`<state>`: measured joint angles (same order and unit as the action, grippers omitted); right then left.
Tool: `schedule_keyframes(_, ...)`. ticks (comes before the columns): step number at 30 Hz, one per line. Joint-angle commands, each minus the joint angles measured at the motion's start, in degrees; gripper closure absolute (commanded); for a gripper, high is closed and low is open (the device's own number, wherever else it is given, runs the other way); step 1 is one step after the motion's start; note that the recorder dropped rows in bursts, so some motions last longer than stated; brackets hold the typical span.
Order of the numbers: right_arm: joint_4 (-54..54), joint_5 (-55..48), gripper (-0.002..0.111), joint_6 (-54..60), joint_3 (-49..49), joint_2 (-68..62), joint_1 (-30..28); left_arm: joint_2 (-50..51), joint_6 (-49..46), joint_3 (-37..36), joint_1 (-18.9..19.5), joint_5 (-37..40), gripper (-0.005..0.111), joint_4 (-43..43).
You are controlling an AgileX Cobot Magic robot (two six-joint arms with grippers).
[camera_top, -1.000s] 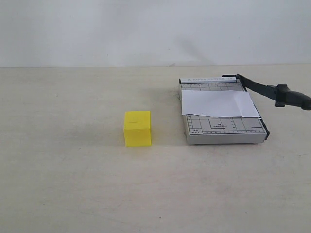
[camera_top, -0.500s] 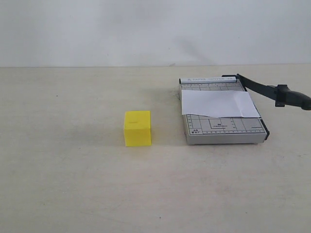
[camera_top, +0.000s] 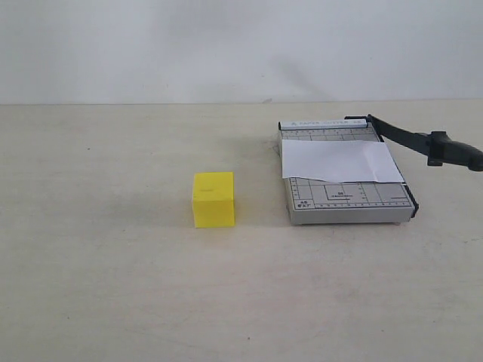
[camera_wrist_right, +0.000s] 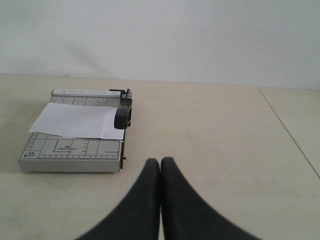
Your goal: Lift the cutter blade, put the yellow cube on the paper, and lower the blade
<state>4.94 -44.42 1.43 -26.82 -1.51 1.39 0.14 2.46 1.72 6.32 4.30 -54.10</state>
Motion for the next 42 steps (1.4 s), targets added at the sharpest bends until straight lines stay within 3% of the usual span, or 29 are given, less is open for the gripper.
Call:
schedule_keyframes(1, 0.27, 5.06, 0.108, 0.41, 0.1, 0.25, -0.22, 4.98, -12.07, 11.81, -0.25, 6.77, 0.102, 3.69)
schedule_keyframes(3, 0.38, 6.73, 0.108, 0.41, 0.1, 0.25, -0.22, 11.76, -23.69, 19.08, -0.25, 11.97, 0.102, 0.07)
schedule_keyframes(5, 0.38, 7.68, 0.108, -0.5, 0.1, 0.25, -0.22, 21.16, -42.71, 25.52, -0.25, 19.1, 0.102, -11.57)
schedule_keyframes(8, 0.38, 7.98, 0.108, -1.12, 0.1, 0.25, -0.22, 37.96, -75.14, 30.89, -0.25, 38.73, 0.102, -35.68)
schedule_keyframes(10, 0.48, 7.98, 0.108, -1.43, 0.1, 0.25, -0.22, 50.04, -82.83, 32.2, -0.69, 50.43, 0.102, -43.3)
schedule_keyframes(11, 0.48, 8.09, 0.108, -1.43, 0.1, 0.25, -0.22, 54.32, -83.53, 32.33, -1.4, 50.8, 0.102, -44.59)
schedule_keyframes(14, 0.12, 8.08, 0.108, -1.43, 0.1, 0.25, -0.22, 66.37, -89.46, 32.97, -5.77, 42.75, 0.102, -45.85)
schedule_keyframes(17, 0.11, 9.05, 0.108, -3.09, 0.1, 0.25, -0.22, 75.73, -94.27, 34.46, -12.5, 41.52, 0.102, -45.85)
schedule_keyframes(18, 0.11, 11.52, 0.108, -4.12, 0.1, -0.77, -0.22, 80.3, -96.35, 36.39, -18.73, 38.94, 0.102, -45.85)
schedule_keyframes(19, 0.11, 13.27, 0.108, -4.8, 0.1, -2.11, -0.22, 81.78, -97.05, 37.45, -21.97, 35.57, 0.102, -45.85)
schedule_keyframes(20, 0.11, 16.49, 0.108, -6.49, 0.1, -6.2, -0.22, 85.07, -98.68, 40.81, -27.81, 27.55, 0.102, -45.85)
schedule_keyframes(22, 0.11, 19.52, 0.108, -6.9, 0.1, -15.98, -0.22, 89.07, -100.36, 46.23, -33.42, 19.5, 0.102, -45.85)
schedule_keyframes(26, 0.59, 22.95, 0.108, -6.9, 0.1, -35.61, -0.22, 100.85, -100.36, 58.34, -39.94, 15.04, 0.102, -45.85)
schedule_keyframes(29, -0.84, 28.1, 0.108, -7.14, 0.1, -42.77, -0.22, 112.55, -99.57, 68.89, -43.86, 10.57, 0.102, -45.85)
schedule_keyframes(35, -3.04, 29.4, 0.108, -7.14, 0.1, -41.4, -0.22, 126.87, -99.29, 85.61, -46.87, 5.66, 0.102, -45.85)
schedule_keyframes(42, -3.04, 29.27, 0.108, -7.14, 0.1, -40.99, -0.22, 133.71, -99.29, 94.47, -47.66, 2.76, 0.102, -45.85)
